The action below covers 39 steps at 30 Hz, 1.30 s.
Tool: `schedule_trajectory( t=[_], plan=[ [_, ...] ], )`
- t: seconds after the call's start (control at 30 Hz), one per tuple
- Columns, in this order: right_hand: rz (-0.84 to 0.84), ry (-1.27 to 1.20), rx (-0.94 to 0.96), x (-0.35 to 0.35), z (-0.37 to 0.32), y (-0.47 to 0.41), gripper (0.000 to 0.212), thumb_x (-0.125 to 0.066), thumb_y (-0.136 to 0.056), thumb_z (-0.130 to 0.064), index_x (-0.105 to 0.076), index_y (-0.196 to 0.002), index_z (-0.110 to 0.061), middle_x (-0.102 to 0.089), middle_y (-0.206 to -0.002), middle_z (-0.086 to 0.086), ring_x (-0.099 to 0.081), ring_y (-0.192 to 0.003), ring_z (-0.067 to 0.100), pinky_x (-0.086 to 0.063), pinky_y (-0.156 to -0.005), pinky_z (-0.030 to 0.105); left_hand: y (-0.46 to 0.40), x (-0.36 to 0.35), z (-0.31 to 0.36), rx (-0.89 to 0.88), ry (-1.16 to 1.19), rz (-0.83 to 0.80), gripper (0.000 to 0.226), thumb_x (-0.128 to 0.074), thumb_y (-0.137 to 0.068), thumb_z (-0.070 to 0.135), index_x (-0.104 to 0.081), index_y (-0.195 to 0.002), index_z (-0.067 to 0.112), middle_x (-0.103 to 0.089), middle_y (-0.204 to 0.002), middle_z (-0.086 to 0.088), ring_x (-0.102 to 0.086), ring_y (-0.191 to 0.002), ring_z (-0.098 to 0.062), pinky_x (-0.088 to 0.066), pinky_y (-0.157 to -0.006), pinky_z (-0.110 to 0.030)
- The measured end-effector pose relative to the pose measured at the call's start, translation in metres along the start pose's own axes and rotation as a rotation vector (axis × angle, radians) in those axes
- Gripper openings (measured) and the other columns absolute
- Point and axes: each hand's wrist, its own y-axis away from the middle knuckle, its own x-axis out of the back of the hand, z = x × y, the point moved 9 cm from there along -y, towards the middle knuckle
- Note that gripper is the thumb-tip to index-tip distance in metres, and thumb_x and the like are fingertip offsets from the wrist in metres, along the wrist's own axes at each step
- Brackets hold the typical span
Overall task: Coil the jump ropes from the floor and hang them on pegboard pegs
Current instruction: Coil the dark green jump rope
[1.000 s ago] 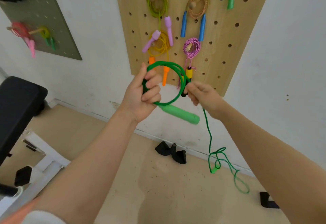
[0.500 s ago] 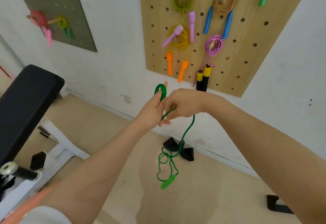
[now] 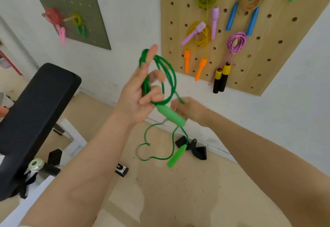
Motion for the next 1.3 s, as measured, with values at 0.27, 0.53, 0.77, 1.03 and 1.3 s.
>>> schedule_trajectory(
  t=[0.27, 0.53, 0.77, 1.03, 1.3],
  plan=[
    [-0.581, 0.445, 0.049, -0.073, -0.035, 0.041, 0.009, -0.053, -0.088, -0.010, -0.059, -0.092, -0.015, -0.051, -0.061, 0.007, -0.047, -0.056, 0.017, -0.041, -0.061, 0.026, 0.020, 0.121, -0.014, 0.066, -0.554, 0.626, 0.046, -0.034, -0.101, 0.031, -0.020, -0.143, 0.044, -0.053, -0.133, 0.010, -0.067, -0.098, -0.016, -0.037, -0.105, -0.040],
    [-0.222, -0.059, -0.004, -0.009, -0.035, 0.042, 0.017, -0.046, -0.096, -0.011, -0.060, -0.088, -0.015, -0.047, -0.061, -0.003, -0.047, -0.062, 0.017, -0.043, -0.071, 0.031, 0.018, 0.078, -0.059, 0.345, -0.770, 0.199, 0.036, -0.034, -0.102, 0.024, -0.037, -0.135, 0.036, -0.072, -0.085, -0.001, -0.063, -0.057, -0.018, -0.053, -0.064, -0.025],
    [0.011, 0.371, -0.125, 0.011, 0.002, 0.054, 0.034, -0.044, -0.095, -0.042, -0.058, -0.081, -0.014, -0.058, -0.065, 0.007, -0.051, -0.052, 0.012, -0.044, -0.056, 0.030, 0.030, 0.072, -0.066, 0.388, -0.969, 0.220, 0.004, -0.058, -0.090, 0.017, -0.059, -0.087, 0.019, -0.031, -0.047, 0.009, -0.027, -0.037, -0.008, -0.027, -0.042, -0.022],
    [0.254, -0.343, -0.087, 0.037, 0.038, 0.075, 0.037, -0.055, -0.091, -0.016, -0.043, -0.056, -0.014, -0.026, -0.045, -0.008, -0.020, -0.040, 0.007, -0.015, -0.042, 0.018, 0.079, 0.175, -0.088, 0.352, 0.280, 0.925, 0.040, -0.035, -0.100, 0.031, -0.038, -0.063, 0.015, -0.024, -0.031, 0.009, -0.019, -0.021, -0.004, -0.021, -0.029, -0.011],
    [1.062, -1.587, -0.170, 0.068, 0.137, 0.116, 0.024, -0.037, -0.100, -0.027, -0.055, -0.087, -0.019, -0.059, -0.061, -0.004, -0.036, -0.031, 0.008, -0.034, -0.038, 0.012, 0.105, 0.212, -0.092, 0.294, 0.422, 0.993, 0.045, -0.023, -0.100, 0.040, -0.029, -0.062, 0.017, -0.031, -0.034, 0.006, -0.023, -0.022, -0.006, -0.024, -0.031, -0.011]
  ],
)
